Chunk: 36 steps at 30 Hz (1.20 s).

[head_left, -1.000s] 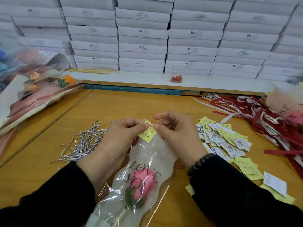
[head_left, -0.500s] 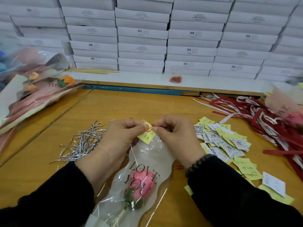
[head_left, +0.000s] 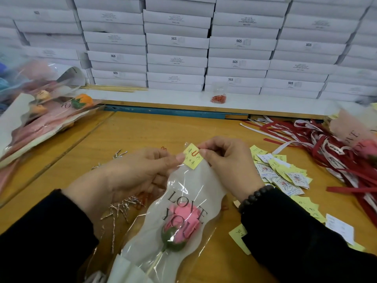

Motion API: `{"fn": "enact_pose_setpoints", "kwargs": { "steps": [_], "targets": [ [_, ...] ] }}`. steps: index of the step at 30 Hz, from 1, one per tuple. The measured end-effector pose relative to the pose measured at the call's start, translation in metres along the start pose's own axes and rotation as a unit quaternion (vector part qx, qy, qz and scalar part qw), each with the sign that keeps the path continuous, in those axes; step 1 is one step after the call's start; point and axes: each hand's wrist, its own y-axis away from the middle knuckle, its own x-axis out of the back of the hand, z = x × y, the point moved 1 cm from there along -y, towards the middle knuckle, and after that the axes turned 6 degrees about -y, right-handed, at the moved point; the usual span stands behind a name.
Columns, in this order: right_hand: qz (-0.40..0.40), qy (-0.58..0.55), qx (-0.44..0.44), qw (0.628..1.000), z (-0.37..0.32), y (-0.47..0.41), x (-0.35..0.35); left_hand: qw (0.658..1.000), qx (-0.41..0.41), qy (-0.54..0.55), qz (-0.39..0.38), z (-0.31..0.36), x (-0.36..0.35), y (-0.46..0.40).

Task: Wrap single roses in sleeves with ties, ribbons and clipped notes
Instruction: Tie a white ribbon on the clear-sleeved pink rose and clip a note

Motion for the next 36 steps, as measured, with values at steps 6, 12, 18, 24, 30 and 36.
{"fn": "enact_pose_setpoints", "kwargs": {
  "steps": [6, 12, 18, 24, 30, 36],
  "targets": [
    [0.046, -0.005, -0.031, 0.998, -0.001, -0.007, 0.021, 0.970, 0.050, -0.083, -0.222, -0.003, 0.002, 0.011],
    [0.142, 0.099, 0.054, 0.983, -0.005, -0.011, 0.039, 0.977, -0.028, -0.044, -0.206, -0.004, -0.005, 0.002],
    [0.140, 0.023, 0.058, 0.988, -0.030, -0.004, 0.042, 0.992, -0.049, 0.102, 0.063, -0.005, 0.018, -0.005],
    [-0.253, 0.054, -0.136, 0.956, -0.046, 0.021, 0.005, 0.938, -0.125, 0.114, 0.302, -0.007, 0.038, -0.011],
    [-0.274, 0.257, -0.029, 0.926, -0.044, 0.039, -0.026, 0.890, -0.160, 0.152, 0.398, -0.009, 0.044, -0.012],
    [-0.244, 0.196, -0.091, 0.946, -0.054, 0.024, -0.005, 0.892, -0.189, 0.189, 0.365, -0.001, 0.032, -0.011]
  ]
}}
